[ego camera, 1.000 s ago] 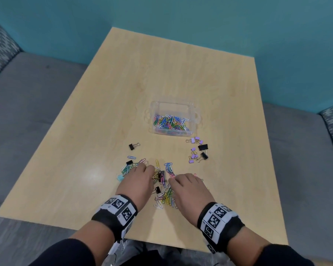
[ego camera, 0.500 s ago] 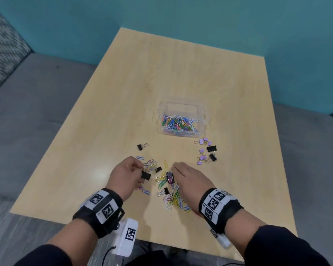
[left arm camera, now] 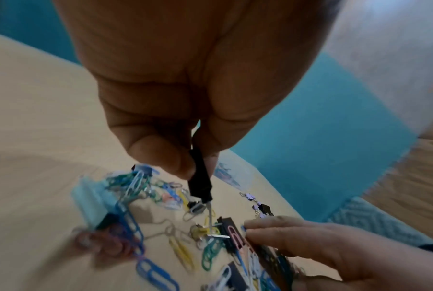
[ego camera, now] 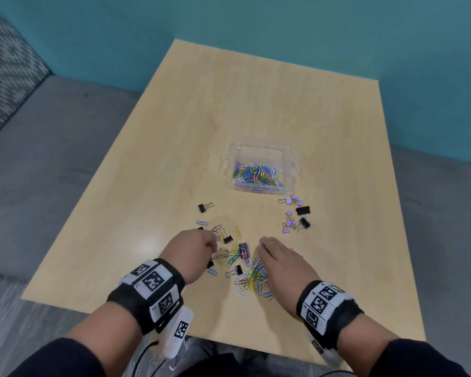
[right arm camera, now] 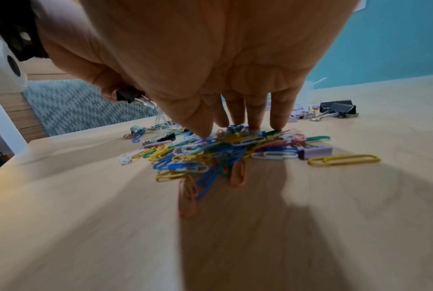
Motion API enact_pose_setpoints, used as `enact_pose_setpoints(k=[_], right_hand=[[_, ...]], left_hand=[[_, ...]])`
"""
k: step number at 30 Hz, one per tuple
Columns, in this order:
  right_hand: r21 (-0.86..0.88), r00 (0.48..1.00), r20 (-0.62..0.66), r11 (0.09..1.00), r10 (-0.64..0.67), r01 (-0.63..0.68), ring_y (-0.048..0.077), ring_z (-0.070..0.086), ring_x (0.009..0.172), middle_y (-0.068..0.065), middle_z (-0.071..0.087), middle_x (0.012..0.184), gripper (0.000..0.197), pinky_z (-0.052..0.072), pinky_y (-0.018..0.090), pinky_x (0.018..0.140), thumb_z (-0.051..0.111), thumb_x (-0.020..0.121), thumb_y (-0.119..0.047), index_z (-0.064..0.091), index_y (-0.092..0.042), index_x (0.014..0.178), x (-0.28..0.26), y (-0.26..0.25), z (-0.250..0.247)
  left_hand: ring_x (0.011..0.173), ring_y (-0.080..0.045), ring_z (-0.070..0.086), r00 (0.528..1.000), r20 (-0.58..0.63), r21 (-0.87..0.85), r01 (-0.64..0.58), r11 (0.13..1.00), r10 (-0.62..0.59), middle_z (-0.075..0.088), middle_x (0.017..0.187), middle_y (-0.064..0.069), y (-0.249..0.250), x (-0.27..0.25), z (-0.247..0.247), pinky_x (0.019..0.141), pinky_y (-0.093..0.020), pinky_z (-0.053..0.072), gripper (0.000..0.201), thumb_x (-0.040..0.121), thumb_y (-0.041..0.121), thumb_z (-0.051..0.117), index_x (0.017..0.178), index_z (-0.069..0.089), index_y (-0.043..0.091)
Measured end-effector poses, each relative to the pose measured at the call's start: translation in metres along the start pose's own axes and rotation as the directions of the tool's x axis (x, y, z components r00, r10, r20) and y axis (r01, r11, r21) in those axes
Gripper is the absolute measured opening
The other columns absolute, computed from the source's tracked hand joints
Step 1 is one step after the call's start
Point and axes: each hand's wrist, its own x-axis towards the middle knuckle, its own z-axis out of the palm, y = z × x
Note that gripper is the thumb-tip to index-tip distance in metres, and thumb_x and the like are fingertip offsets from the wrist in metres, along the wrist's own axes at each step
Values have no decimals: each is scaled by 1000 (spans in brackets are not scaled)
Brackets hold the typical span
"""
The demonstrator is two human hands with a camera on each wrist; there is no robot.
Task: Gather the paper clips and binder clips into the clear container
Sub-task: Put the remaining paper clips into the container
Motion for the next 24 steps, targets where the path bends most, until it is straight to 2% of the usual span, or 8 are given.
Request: enact_pose_setpoints(k=[2, 4, 7, 10, 13, 17, 21, 24], right_hand=[[4, 1000, -1, 1000, 14, -14, 26, 9, 146, 9, 10, 159, 64, 23, 42, 114, 44, 88, -10, 20, -9, 148, 0, -1, -1], [5, 999, -42, 1000, 8, -8, 30, 18, 144, 12, 21, 156, 64, 28, 44, 112, 49, 84, -10, 28, -9, 144, 0, -1, 3], [-10, 994, -106, 1000, 1, -2, 35, 36, 135, 14, 41, 144, 61, 40, 48, 103, 57, 76, -11, 41, -10, 134, 0, 0, 7], [-4, 990, -139, 1000, 2, -3, 34, 43, 130, 13, 47, 138, 59, 43, 47, 101, 61, 74, -12, 44, -11, 131, -2, -1, 6], [-17, 992, -123, 1000, 9, -11, 34, 43, 131, 13, 47, 140, 63, 43, 48, 101, 62, 74, -14, 44, -10, 134, -6, 3, 9], [-2, 990, -143, 1000, -5, 5, 33, 45, 128, 9, 51, 134, 58, 44, 48, 99, 60, 75, -13, 47, -12, 131, -7, -1, 4], [37, 974, -222, 998, -41, 50, 31, 46, 125, 5, 54, 128, 51, 42, 44, 101, 56, 78, -12, 47, -14, 129, -5, -11, -6], [44, 966, -256, 998, -35, 48, 31, 50, 122, 6, 57, 124, 49, 44, 44, 99, 57, 79, -11, 49, -15, 127, -4, -13, -9]], left_hand=[[80, -21, 59, 999, -11, 146, -44, 988, 46, 65, 81, 0, 3, 4, -1, 66, -28, 44, 28, 80, 5, 44, 85, 65, 23], [79, -21, 61, 999, -11, 161, -40, 986, 42, 65, 81, -1, 3, 5, -1, 66, -28, 45, 30, 80, 6, 42, 90, 64, 24], [65, -18, 65, 998, -48, 40, -44, 998, 46, 67, 68, -1, 3, 3, -3, 67, -34, 52, 27, 85, 9, 39, 92, 59, 25], [54, -17, 66, 997, -71, -147, -23, 989, 12, 68, 59, -5, 0, -2, -4, 63, -38, 56, 20, 85, 10, 40, 84, 54, 25], [56, -23, 68, 996, -71, -314, 24, 949, -49, 69, 65, -10, -6, -6, -7, 66, -46, 57, 24, 85, 7, 41, 77, 54, 25], [58, -24, 68, 998, -21, -341, 43, 939, -53, 69, 66, -13, -3, -11, -9, 67, -45, 57, 25, 82, 3, 42, 78, 60, 19], [68, -43, 66, 997, 13, -500, 67, 863, -70, 64, 67, -26, 1, -9, -9, 67, -47, 55, 18, 88, 0, 47, 82, 63, 7], [69, -48, 64, 996, 6, -548, 74, 833, -84, 63, 71, -33, -3, -6, -10, 69, -52, 54, 19, 89, 0, 47, 81, 63, 6]])
